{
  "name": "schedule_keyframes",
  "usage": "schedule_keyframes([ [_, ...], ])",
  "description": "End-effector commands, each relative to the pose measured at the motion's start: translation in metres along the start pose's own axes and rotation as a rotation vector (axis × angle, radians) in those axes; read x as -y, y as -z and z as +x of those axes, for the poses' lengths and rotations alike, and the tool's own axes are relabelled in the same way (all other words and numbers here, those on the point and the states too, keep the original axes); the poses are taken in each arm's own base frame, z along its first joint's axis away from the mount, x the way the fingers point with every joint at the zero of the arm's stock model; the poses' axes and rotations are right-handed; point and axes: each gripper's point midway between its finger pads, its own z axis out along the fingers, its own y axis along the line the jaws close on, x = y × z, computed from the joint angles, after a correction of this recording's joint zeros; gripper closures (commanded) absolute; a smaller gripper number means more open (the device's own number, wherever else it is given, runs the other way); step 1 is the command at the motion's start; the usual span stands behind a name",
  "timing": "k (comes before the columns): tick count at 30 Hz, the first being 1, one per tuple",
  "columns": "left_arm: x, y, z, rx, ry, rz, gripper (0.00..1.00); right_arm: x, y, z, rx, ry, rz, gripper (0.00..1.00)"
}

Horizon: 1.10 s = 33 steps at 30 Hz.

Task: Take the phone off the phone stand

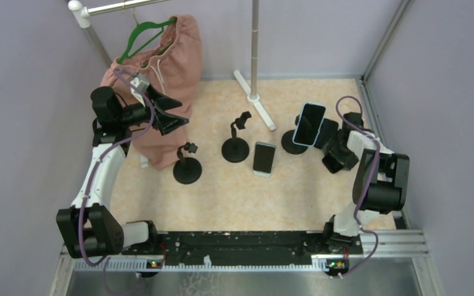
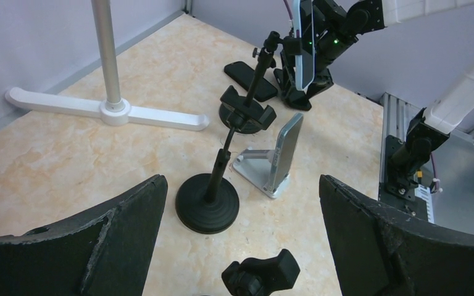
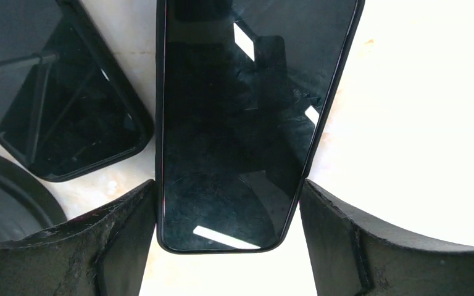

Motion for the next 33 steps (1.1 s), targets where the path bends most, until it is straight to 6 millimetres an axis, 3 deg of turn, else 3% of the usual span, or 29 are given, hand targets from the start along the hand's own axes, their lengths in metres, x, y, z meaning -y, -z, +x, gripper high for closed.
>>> schedule_keyframes([
  [1, 0.001, 0.000, -0.002, 0.007, -0.007, 0.022, 0.01, 0.011, 0.016, -0.028, 0.081, 0.111, 0.029, 0.23],
  [8, -0.002, 0.000, -0.005, 0.019, -0.003, 0.011, 0.01, 0.009, 0.005, -0.057, 0.080, 0.317, 0.090, 0.35],
  [16, -0.008, 0.003, -0.006, 0.024, 0.007, -0.001, 0.01, 0.001, -0.008, -0.071, 0.046, 0.496, 0.092, 0.36],
  [20, -0.009, 0.003, -0.006, 0.026, 0.023, 0.002, 0.01, -0.015, -0.014, -0.075, 0.071, 0.518, 0.052, 0.39],
  [23, -0.007, 0.004, -0.004, 0.023, 0.031, 0.008, 0.01, -0.026, -0.017, -0.080, 0.104, 0.559, 0.047, 0.36],
  [28, -0.008, 0.006, 0.002, 0.014, 0.052, 0.003, 0.01, -0.052, 0.002, -0.094, 0.220, 0.509, -0.026, 0.25],
  [33, -0.005, 0.011, 0.001, -0.011, 0.068, -0.003, 0.01, -0.084, 0.049, -0.111, 0.321, 0.357, -0.198, 0.17],
])
